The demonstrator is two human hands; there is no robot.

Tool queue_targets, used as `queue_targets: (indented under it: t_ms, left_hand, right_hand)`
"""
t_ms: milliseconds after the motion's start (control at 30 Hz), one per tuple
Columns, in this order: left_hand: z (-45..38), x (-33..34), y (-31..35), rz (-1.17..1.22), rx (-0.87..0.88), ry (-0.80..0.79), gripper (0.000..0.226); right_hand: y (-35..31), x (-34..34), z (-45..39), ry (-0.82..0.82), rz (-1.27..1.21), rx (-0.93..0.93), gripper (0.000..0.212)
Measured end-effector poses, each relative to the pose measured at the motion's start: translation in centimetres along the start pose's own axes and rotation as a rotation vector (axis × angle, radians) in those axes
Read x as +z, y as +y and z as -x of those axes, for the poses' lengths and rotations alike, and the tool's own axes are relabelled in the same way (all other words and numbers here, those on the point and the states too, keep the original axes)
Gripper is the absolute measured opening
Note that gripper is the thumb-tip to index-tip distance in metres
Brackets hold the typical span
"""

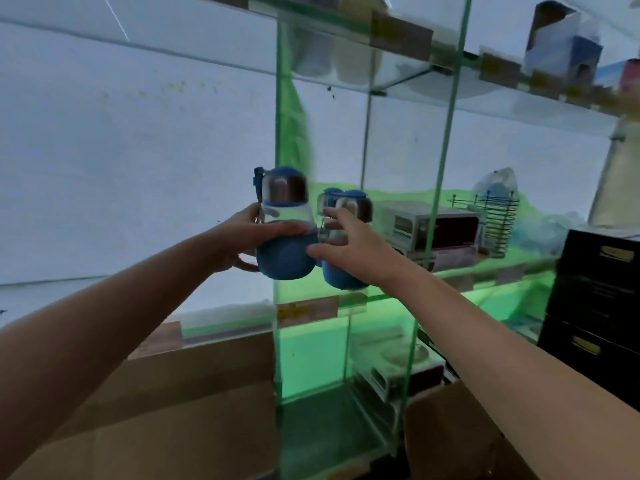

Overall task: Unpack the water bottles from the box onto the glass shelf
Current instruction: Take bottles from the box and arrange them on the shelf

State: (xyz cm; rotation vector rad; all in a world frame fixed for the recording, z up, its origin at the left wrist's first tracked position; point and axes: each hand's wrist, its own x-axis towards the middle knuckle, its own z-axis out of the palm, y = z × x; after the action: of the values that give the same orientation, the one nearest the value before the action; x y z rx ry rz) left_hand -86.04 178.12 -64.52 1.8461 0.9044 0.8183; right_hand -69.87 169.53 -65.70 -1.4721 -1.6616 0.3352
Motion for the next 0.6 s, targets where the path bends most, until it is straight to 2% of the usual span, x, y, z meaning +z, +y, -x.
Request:
queue_targets:
  t_ms: [133, 500, 600]
  left_hand:
    - [-3.1, -0.6, -2.2, 0.043, -0.107, 0.081, 0.063]
    - [-7.5, 0.6, -4.4, 0.004, -0.15, 0.175, 0.08]
    - [-7.4, 0.7, -4.5, -0.013, -0.119, 0.258, 0.094]
  right_hand:
    - [1.4, 0.0, -0.1, 0.007, -0.03, 0.065, 0.07]
    - [2.5, -0.2, -0.4, 0.02, -0.038, 0.085, 0.063]
    - [2.5, -0.5, 0.2, 0.031, -0.05, 0.078, 0.059]
